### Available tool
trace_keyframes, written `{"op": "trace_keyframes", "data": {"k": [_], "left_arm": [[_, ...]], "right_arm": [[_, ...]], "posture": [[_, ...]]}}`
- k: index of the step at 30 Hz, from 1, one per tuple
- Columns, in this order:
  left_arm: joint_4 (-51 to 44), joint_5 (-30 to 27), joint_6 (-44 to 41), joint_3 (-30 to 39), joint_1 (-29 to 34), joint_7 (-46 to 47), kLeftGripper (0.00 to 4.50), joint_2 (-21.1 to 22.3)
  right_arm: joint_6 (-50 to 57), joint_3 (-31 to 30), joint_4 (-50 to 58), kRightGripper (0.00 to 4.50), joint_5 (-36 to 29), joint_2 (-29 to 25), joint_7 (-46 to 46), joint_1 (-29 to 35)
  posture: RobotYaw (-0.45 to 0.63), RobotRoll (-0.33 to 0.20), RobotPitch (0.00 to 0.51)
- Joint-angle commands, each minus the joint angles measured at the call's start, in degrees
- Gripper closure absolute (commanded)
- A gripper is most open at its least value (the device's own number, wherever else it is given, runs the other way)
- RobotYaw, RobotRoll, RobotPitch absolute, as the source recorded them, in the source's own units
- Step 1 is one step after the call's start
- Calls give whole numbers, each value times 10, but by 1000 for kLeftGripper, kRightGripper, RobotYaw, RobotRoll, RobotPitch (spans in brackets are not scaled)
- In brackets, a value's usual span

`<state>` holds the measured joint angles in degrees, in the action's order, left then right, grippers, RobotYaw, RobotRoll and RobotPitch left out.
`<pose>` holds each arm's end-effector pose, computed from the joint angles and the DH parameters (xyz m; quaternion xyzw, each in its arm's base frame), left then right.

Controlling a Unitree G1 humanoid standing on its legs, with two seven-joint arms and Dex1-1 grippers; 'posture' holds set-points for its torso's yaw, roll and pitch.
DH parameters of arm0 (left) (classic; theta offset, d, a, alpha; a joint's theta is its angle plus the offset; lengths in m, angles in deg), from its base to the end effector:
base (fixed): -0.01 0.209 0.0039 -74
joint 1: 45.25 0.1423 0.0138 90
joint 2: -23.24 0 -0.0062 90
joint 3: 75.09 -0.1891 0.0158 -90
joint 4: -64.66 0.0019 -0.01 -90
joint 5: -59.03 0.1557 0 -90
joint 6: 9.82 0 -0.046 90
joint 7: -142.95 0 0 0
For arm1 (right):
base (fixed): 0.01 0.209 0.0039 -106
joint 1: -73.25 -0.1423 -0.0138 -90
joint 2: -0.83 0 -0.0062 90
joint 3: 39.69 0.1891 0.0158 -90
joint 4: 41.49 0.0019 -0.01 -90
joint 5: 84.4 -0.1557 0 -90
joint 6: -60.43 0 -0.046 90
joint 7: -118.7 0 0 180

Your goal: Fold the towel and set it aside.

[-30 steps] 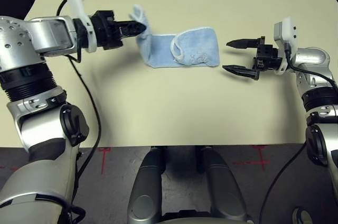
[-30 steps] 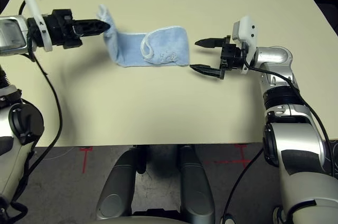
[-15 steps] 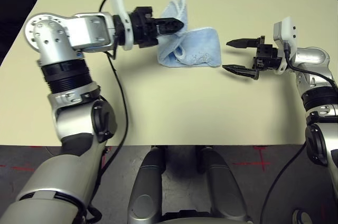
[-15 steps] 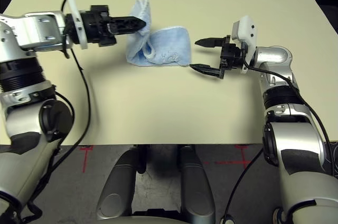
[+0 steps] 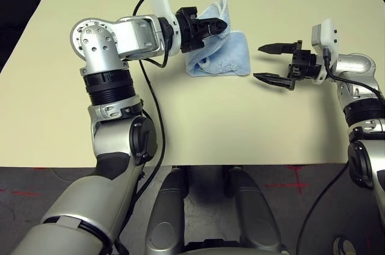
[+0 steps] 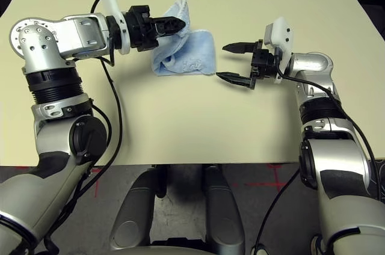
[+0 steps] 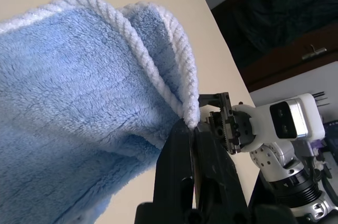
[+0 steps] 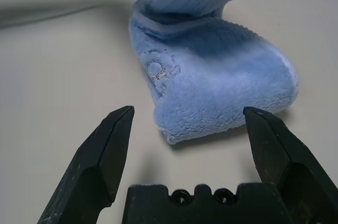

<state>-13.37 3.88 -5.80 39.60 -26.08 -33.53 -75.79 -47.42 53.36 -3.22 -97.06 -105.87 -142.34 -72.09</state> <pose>0.3172 0.1201 0.3105 -0.2175 0.1893 -0.4298 0.8556 0.3621 -0.2696 0.2081 -0.2268 -0.0941 0.5475 0.7999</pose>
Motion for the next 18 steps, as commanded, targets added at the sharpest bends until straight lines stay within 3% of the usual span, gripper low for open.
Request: {"op": "trace_keyframes", "data": {"k": [1, 10, 15, 18], "left_arm": [[-17, 1, -23, 2, 5, -1, 4489, -21], [-47, 22, -30, 8, 18, 16, 4489, -75], [-41, 76, 12, -49, 43, 3, 4489, -68], [-33, 105, 39, -80, 55, -9, 3735, -58]], "right_arm": [[-7, 2, 1, 0, 2, -6, 0, 6], [-7, 2, 2, 0, 2, -5, 2, 6], [-5, 2, 5, 0, 0, -4, 3, 7], [-4, 3, 8, 0, -1, -5, 3, 8]], "posture": [[29, 0, 299], [30, 0, 298], [25, 0, 299], [22, 0, 298]]}}
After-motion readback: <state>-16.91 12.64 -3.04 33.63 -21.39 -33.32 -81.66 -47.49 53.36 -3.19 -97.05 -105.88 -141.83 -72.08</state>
